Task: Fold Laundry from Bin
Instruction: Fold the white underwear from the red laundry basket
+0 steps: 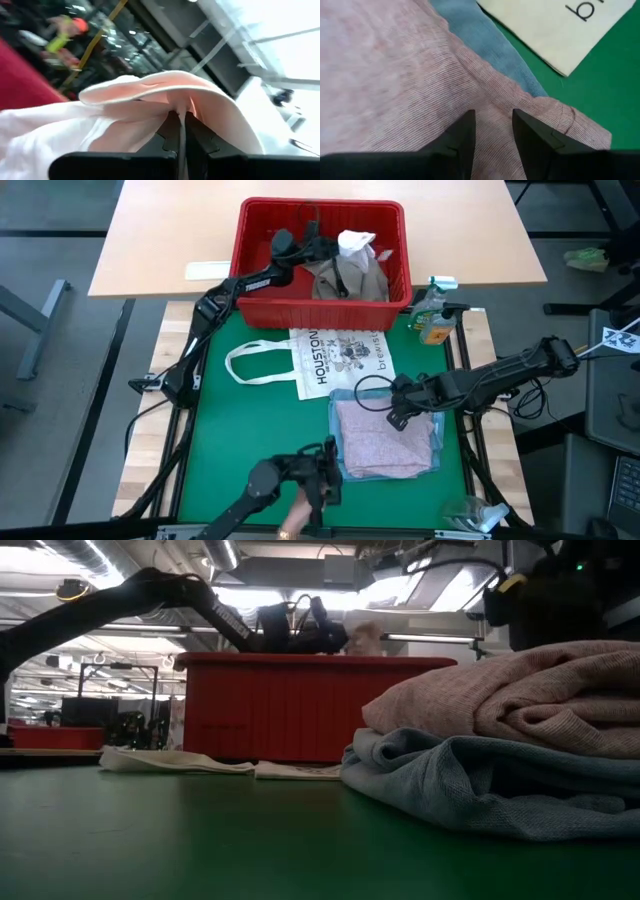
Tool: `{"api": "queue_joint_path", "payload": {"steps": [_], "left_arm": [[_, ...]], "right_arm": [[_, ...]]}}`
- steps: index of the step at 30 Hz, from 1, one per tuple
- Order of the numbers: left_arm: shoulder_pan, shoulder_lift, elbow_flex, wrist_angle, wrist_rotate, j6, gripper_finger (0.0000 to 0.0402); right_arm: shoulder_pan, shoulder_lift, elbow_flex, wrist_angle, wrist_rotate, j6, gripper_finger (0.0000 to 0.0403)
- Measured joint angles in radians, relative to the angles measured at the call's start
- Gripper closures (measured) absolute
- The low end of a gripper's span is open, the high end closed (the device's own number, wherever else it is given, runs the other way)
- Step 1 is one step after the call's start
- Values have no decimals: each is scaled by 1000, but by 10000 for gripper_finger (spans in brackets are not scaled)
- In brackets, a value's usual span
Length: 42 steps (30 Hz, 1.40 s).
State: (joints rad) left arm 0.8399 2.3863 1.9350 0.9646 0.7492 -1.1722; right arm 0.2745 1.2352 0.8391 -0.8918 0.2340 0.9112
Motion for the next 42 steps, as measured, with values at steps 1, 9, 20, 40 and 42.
{"api": "queue_joint_path", "payload": {"steps": [1,9,20,40,42], "left_arm": [[-7,-1,0,25,13,-14,400],[-86,-54,1,80,127,-52,400],[-230,-130,2,86,180,5,401],[-462,-130,2,66,125,122,392],[-475,-130,2,65,125,129,391]], "right_arm": [[0,-17,0,0,0,1,272],[0,-172,0,1,39,3,272],[0,-433,0,13,353,-16,272],[0,-624,0,298,694,-746,272],[0,-617,0,302,655,-791,272]]}}
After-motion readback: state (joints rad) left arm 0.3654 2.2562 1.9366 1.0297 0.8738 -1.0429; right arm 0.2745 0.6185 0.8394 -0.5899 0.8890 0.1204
